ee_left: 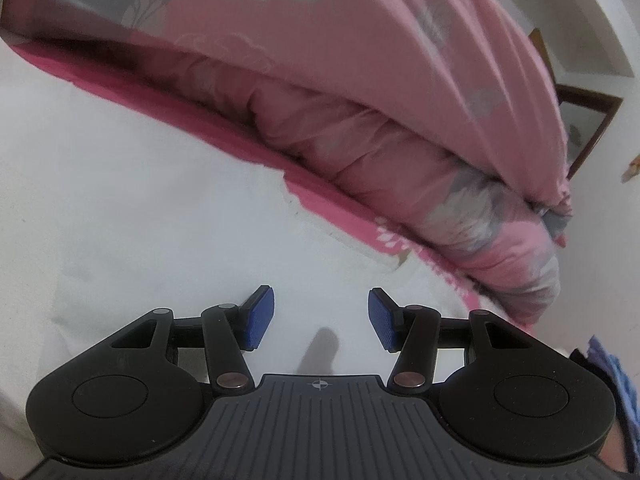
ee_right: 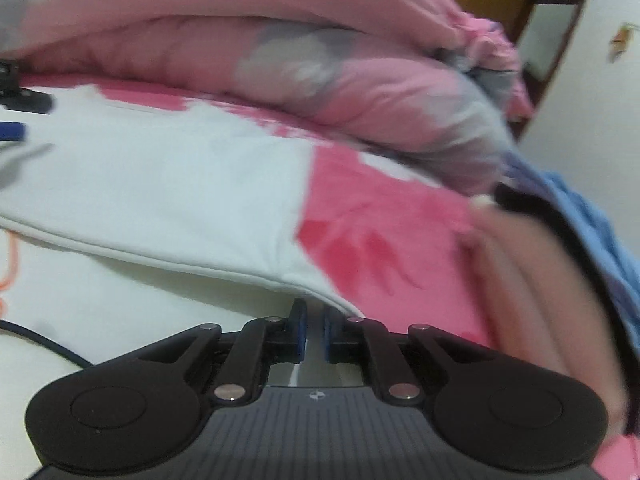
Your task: Fold clothes
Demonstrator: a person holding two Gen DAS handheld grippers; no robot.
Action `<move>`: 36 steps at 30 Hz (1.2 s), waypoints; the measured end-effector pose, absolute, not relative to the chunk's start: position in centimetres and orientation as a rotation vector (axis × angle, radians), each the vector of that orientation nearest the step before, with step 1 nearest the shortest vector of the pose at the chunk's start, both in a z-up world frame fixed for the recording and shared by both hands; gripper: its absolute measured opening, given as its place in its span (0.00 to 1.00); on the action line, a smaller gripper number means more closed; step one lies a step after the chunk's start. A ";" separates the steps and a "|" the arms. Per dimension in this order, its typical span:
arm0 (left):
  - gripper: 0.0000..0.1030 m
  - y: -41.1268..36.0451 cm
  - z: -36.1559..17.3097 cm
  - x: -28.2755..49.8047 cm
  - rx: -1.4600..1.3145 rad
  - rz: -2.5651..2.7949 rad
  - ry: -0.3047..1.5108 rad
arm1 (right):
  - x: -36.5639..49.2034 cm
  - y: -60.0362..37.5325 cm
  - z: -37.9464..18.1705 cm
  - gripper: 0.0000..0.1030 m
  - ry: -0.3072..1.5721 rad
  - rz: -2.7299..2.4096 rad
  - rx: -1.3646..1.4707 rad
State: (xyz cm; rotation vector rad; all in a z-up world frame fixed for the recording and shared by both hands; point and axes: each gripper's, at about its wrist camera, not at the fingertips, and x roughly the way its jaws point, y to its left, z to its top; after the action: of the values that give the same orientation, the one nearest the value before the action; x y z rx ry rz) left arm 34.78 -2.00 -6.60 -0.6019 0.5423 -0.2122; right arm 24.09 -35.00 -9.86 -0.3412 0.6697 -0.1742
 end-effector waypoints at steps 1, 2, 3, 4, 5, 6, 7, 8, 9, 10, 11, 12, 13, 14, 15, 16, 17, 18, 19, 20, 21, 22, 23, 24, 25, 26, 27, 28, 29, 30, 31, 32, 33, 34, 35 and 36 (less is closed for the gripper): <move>0.51 -2.0 -6.7 34.8 -0.600 -0.209 0.549 | 24.2 -35.5 -10.2 0.04 0.681 -0.174 -0.317; 0.51 -2.1 -6.8 34.8 -0.597 -0.206 0.554 | 24.4 -36.0 -10.3 0.02 0.688 -0.174 -0.288; 0.51 -2.0 -6.8 34.9 -0.596 -0.203 0.553 | 24.4 -36.4 -10.4 0.00 0.690 -0.178 -0.273; 0.51 -2.0 -6.8 34.8 -0.594 -0.199 0.551 | 24.5 -36.5 -10.3 0.00 0.688 -0.188 -0.275; 0.51 -2.0 -6.9 34.8 -0.595 -0.198 0.551 | 24.5 -36.7 -10.2 0.00 0.688 -0.195 -0.273; 0.51 -2.0 -6.9 34.8 -0.595 -0.198 0.551 | 24.5 -36.9 -10.3 0.00 0.692 -0.199 -0.268; 0.51 -2.0 -6.9 34.8 -0.595 -0.197 0.552 | 24.4 -37.1 -10.2 0.00 0.699 -0.199 -0.260; 0.51 -2.0 -6.9 34.7 -0.594 -0.194 0.551 | 24.3 -37.4 -10.0 0.00 0.710 -0.192 -0.249; 0.51 -2.0 -6.9 34.8 -0.597 -0.191 0.551 | 24.2 -37.6 -9.9 0.00 0.722 -0.185 -0.238; 0.51 -1.9 -7.0 34.8 -0.600 -0.187 0.551 | 23.9 -37.7 -9.5 0.00 0.736 -0.177 -0.229; 0.51 -1.9 -7.0 34.8 -0.603 -0.183 0.550 | 23.4 -37.7 -9.1 0.01 0.751 -0.169 -0.225; 0.51 -1.8 -7.1 34.9 -0.606 -0.179 0.550 | 22.9 -37.6 -8.6 0.09 0.767 -0.159 -0.224; 0.51 -1.8 -7.1 34.9 -0.608 -0.176 0.547 | 22.2 -37.5 -8.1 0.13 0.777 -0.151 -0.228; 0.51 -1.8 -7.1 34.9 -0.608 -0.172 0.545 | 21.4 -37.3 -7.6 0.15 0.781 -0.143 -0.238; 0.51 -1.7 -7.1 34.9 -0.609 -0.167 0.543 | 20.7 -37.1 -7.0 0.15 0.776 -0.137 -0.247; 0.51 -1.7 -7.1 34.8 -0.611 -0.162 0.541 | 20.1 -36.8 -6.3 0.15 0.761 -0.134 -0.253; 0.51 -1.6 -7.1 34.8 -0.613 -0.157 0.540 | 19.5 -36.6 -5.7 0.15 0.747 -0.131 -0.258; 0.51 -1.6 -7.1 34.8 -0.616 -0.152 0.538 | 19.2 -36.4 -5.0 0.15 0.729 -0.124 -0.257; 0.51 -1.5 -7.1 34.8 -0.618 -0.148 0.537 | 19.4 -36.1 -4.4 0.15 0.707 -0.107 -0.242; 0.51 -1.5 -7.1 34.7 -0.619 -0.141 0.534 | 20.0 -35.9 -3.9 0.15 0.687 -0.085 -0.221; 0.51 -1.4 -7.1 34.7 -0.619 -0.134 0.531 | 20.8 -35.7 -3.6 0.15 0.672 -0.065 -0.205; 0.51 -1.3 -7.1 34.6 -0.619 -0.124 0.527 | 21.9 -35.4 -3.4 0.15 0.659 -0.047 -0.194; 0.51 -1.2 -7.1 34.5 -0.621 -0.113 0.523 | 23.3 -35.2 -3.4 0.15 0.647 -0.031 -0.186; 0.50 -1.1 -7.1 34.4 -0.626 -0.103 0.520 | 24.9 -35.1 -3.5 0.15 0.644 -0.013 -0.172; 0.50 -0.9 -7.2 34.4 -0.630 -0.094 0.518 | 26.7 -35.1 -3.8 0.15 0.649 0.006 -0.150; 0.50 -0.8 -7.2 34.4 -0.635 -0.084 0.515 | 28.5 -35.3 -4.1 0.15 0.657 0.023 -0.123; 0.50 -0.7 -7.2 34.4 -0.636 -0.080 0.514 | 30.4 -35.7 -4.5 0.15 0.673 0.037 -0.089; 0.50 -0.7 -7.2 34.4 -0.633 -0.079 0.513 | 32.3 -36.1 -5.0 0.15 0.692 0.049 -0.055; 0.50 -0.8 -7.2 34.4 -0.631 -0.077 0.513 | 34.2 -36.6 -5.5 0.15 0.712 0.057 -0.020; 0.50 -0.8 -7.2 34.4 -0.628 -0.076 0.513 | 36.0 -37.1 -6.1 0.14 0.734 0.056 0.015; 0.50 -0.8 -7.2 34.4 -0.624 -0.076 0.512 | 37.8 -37.7 -6.8 0.14 0.755 0.046 0.049; 0.50 -0.9 -7.2 34.4 -0.622 -0.076 0.511 | 39.4 -38.4 -7.4 0.14 0.766 0.036 0.090; 0.50 -0.8 -7.2 34.4 -0.622 -0.076 0.511 | 40.6 -39.1 -7.8 0.14 0.766 0.029 0.140; 0.50 -0.8 -7.2 34.3 -0.624 -0.077 0.511 | 41.8 -39.8 -8.3 0.14 0.767 0.023 0.190; 0.50 -0.8 -7.2 34.3 -0.625 -0.077 0.510 | 42.8 -40.6 -8.6 0.14 0.766 0.021 0.247; 0.50 -0.8 -7.2 34.4 -0.624 -0.077 0.510 | 43.6 -41.4 -8.7 0.14 0.764 0.025 0.314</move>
State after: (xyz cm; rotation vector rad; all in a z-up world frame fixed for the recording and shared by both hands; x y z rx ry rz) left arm 34.37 -0.79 -7.21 -0.6245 0.5102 -0.0771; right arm 43.61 -41.42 -8.69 0.3141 0.7639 0.0246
